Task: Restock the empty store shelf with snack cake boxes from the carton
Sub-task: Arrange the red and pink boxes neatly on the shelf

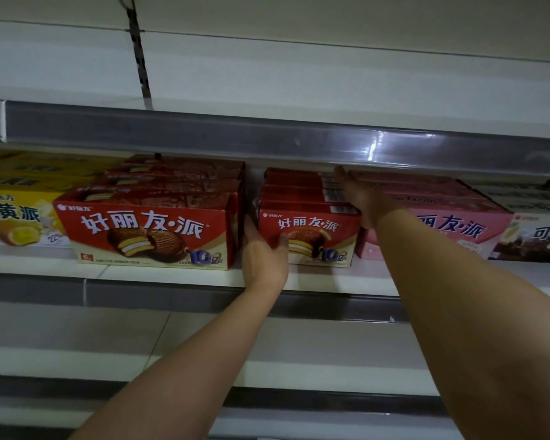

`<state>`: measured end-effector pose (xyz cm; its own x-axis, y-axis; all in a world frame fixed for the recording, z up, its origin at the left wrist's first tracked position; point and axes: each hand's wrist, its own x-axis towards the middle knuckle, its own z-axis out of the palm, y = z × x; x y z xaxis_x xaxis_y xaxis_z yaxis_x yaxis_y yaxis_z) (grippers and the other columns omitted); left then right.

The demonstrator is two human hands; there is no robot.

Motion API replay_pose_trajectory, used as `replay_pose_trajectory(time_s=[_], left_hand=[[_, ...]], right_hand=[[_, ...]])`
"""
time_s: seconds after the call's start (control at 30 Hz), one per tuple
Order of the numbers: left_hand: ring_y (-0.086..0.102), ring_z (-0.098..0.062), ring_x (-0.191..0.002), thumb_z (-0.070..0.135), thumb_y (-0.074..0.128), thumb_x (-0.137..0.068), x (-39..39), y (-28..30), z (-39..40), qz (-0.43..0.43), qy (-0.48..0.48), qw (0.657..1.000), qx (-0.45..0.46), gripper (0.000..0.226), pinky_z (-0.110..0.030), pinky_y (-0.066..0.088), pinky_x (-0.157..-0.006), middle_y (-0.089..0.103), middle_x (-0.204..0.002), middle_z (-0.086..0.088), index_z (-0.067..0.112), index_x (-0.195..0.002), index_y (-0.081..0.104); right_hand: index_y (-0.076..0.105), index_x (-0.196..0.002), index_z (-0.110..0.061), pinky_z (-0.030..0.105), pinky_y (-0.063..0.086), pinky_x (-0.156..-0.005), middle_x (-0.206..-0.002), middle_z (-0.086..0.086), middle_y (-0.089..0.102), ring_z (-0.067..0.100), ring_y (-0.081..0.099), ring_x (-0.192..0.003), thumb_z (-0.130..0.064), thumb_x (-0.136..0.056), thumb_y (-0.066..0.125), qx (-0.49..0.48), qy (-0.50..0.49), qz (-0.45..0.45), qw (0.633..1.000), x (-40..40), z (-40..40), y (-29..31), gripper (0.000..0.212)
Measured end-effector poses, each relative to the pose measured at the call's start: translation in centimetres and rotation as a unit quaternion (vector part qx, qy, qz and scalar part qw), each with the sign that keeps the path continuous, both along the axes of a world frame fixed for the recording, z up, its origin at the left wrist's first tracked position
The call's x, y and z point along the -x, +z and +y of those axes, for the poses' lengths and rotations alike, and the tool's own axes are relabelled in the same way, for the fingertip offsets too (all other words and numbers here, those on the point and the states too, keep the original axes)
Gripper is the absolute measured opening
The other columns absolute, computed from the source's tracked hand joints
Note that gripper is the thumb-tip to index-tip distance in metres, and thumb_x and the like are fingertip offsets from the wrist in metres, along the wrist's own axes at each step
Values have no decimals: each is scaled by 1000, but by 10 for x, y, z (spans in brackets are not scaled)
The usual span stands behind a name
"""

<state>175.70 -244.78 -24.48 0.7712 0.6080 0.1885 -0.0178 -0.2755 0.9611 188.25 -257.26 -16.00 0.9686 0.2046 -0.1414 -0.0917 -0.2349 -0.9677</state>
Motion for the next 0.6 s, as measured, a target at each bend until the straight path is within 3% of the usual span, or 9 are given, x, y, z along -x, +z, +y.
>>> replay_pose_trajectory(time_s=[0.1,0.23,0.3,0.37,0.43,0.5,0.6], left_hand=[[56,-27,-118,22,61,-91,-7,1,2,7,0,1000,-2,57,-36,44,-97,57,-129,-6,21,-142,36],[53,-26,-122,20,62,-91,-10,-1,1,10,43,999,8,60,-41,44,-100,54,-134,-5,23,-144,34],[52,-26,-124,19,62,-90,-12,-1,4,7,65,998,21,60,-43,42,-100,53,-135,-4,24,-143,34],[51,-26,-125,19,62,-90,-12,-1,5,3,73,997,28,61,-42,42,-100,51,-136,-4,24,-143,33],[50,-26,-125,21,62,-90,-11,-3,5,0,66,998,24,64,-43,42,-100,50,-137,-4,24,-145,30],[49,-27,-126,22,62,-90,-10,-4,4,1,63,998,11,67,-45,42,-101,48,-139,-5,23,-147,26],[50,-29,-125,23,62,-90,-10,-6,3,0,71,997,-6,67,-46,44,-100,48,-138,-7,21,-147,26]], right_hand=[[47,-135,-19,30,53,-59,-103,10,69,22,68,-77,-63,-90,46,-4,-15,7,1000,-3,2,-1,63],[63,-113,-14,17,48,-41,-91,1,68,7,62,-69,-48,-99,42,-49,9,-18,999,-3,8,-2,43],[64,-102,-14,19,51,-46,-90,2,69,9,62,-70,-47,-98,45,-68,24,-8,997,-2,14,-4,39],[61,-104,-16,32,59,-67,-85,3,70,18,65,-74,-47,-95,52,-71,26,13,997,1,18,-2,33],[58,-107,-17,44,56,-84,-89,8,72,26,68,-80,-47,-93,56,-69,15,28,997,-1,17,0,33],[57,-115,-13,44,55,-85,-101,12,70,29,68,-88,-48,-94,54,-69,8,32,997,-4,14,3,41],[58,-123,-9,36,56,-75,-109,12,70,25,69,-88,-51,-95,48,-73,0,34,997,-13,10,4,52]])
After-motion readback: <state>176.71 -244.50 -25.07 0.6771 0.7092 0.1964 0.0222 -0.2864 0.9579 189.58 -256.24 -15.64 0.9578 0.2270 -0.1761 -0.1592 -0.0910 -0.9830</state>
